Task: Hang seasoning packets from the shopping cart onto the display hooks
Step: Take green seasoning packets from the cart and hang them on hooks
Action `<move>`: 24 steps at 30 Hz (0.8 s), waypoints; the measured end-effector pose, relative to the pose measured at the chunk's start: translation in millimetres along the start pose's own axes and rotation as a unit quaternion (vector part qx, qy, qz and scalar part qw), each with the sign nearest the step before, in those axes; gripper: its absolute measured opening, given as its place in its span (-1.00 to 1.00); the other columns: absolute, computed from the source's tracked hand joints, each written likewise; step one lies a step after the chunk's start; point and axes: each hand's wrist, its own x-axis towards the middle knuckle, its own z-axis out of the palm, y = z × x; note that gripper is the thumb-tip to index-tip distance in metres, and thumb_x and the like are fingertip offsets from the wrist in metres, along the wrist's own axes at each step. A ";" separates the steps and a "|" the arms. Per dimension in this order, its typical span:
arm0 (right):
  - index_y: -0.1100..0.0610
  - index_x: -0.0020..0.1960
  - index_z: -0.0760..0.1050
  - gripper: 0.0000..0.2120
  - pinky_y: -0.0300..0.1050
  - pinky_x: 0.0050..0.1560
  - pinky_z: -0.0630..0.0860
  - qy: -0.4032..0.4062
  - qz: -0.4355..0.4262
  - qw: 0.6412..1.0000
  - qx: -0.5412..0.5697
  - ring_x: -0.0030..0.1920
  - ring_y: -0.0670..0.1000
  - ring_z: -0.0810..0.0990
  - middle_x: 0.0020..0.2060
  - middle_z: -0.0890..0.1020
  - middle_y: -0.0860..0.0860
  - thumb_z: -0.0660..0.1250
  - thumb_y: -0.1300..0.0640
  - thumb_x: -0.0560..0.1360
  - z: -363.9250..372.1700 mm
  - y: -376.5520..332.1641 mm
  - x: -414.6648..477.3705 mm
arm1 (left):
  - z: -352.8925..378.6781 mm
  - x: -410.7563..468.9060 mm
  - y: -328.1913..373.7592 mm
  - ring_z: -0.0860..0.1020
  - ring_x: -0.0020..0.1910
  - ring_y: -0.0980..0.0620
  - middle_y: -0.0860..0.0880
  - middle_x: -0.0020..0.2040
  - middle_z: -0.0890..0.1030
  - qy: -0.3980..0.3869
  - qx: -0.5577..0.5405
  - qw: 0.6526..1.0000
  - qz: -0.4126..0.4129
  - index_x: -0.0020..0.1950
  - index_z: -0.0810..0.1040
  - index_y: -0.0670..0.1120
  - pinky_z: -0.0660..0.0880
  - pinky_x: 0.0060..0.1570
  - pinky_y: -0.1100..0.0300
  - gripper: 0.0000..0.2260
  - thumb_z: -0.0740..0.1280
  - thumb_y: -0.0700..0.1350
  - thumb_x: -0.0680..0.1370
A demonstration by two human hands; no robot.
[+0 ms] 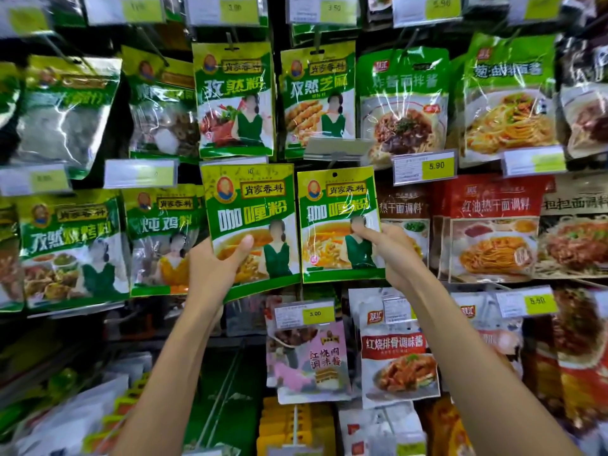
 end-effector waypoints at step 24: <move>0.25 0.32 0.33 -0.59 -0.10 -0.10 0.39 0.054 0.058 0.965 -0.251 0.02 0.12 0.53 -0.02 0.52 0.15 0.18 -0.03 0.61 19.6 8.7 38.6 | 14.5 -1.0 4.9 0.62 0.07 0.08 0.09 0.02 0.67 -0.025 -0.014 0.999 0.020 0.09 0.58 0.03 0.53 0.08 0.13 -0.76 0.44 -0.03 0.44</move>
